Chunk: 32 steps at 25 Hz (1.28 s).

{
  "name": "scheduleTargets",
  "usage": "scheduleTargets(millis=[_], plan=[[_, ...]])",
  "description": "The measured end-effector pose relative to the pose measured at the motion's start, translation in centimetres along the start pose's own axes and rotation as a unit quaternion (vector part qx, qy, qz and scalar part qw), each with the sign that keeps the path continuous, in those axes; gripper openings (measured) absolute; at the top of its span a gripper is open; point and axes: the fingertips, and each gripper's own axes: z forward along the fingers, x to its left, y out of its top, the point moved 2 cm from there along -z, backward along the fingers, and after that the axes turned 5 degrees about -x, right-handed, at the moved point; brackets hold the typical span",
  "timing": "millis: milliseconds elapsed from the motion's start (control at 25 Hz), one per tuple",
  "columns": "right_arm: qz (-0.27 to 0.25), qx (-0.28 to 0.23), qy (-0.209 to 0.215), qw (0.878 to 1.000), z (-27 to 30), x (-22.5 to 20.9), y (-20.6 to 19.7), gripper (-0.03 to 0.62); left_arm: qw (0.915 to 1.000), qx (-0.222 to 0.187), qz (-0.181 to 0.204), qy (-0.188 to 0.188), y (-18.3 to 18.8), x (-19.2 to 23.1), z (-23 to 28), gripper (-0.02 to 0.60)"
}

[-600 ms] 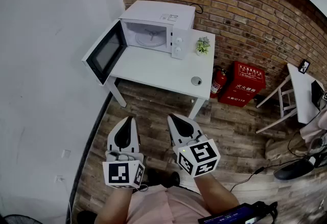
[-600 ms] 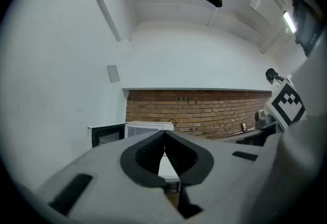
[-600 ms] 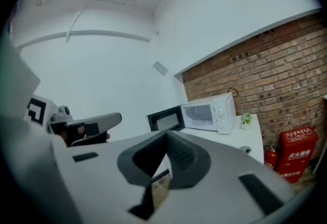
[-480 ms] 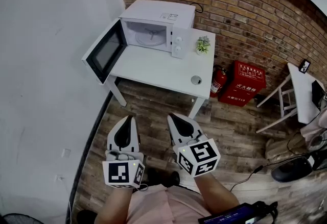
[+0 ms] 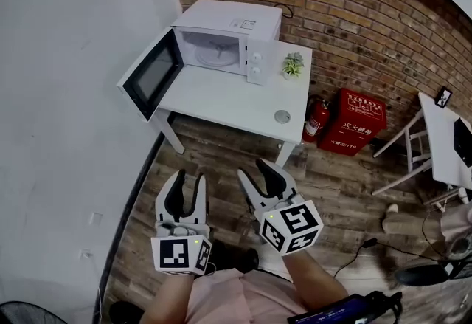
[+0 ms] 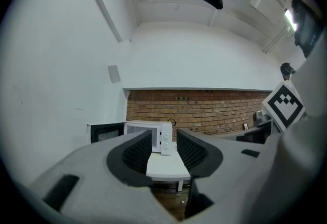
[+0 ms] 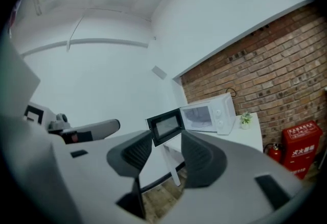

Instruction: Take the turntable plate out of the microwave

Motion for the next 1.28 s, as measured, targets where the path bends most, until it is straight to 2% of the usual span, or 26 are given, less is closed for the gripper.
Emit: scheduleTargets(millis=[400,600,760,1040,1280], plan=[[-0.003,0.025,-0.003,1.000,3.8,-1.3,-2.1,0.172,0.9997,0.014,-0.008,0.018,-2.3,3.3,2.3,0.155],[-0.001,0.036,-0.015,0.999,9.1,-3.0,-3.3,0.166,0.9995,0.023,-0.022,0.004,-4.5,6.2,6.5,0.158],[0.002,0.044,-0.029,0.999,15.1,-4.1,-4.2,0.161,0.9992,0.028,-0.025,-0.012,-6.0,10.3,11.2,0.161],[-0.005,0.024,-0.045,0.999,24.5,-5.3,-2.0,0.146,0.9990,0.008,-0.018,-0.040,-5.1,16.6,19.5,0.161],[-0.023,-0.001,-0.064,0.998,29.0,-5.9,0.4,0.133,0.9976,-0.020,-0.016,-0.064,-3.6,19.5,24.3,0.161]])
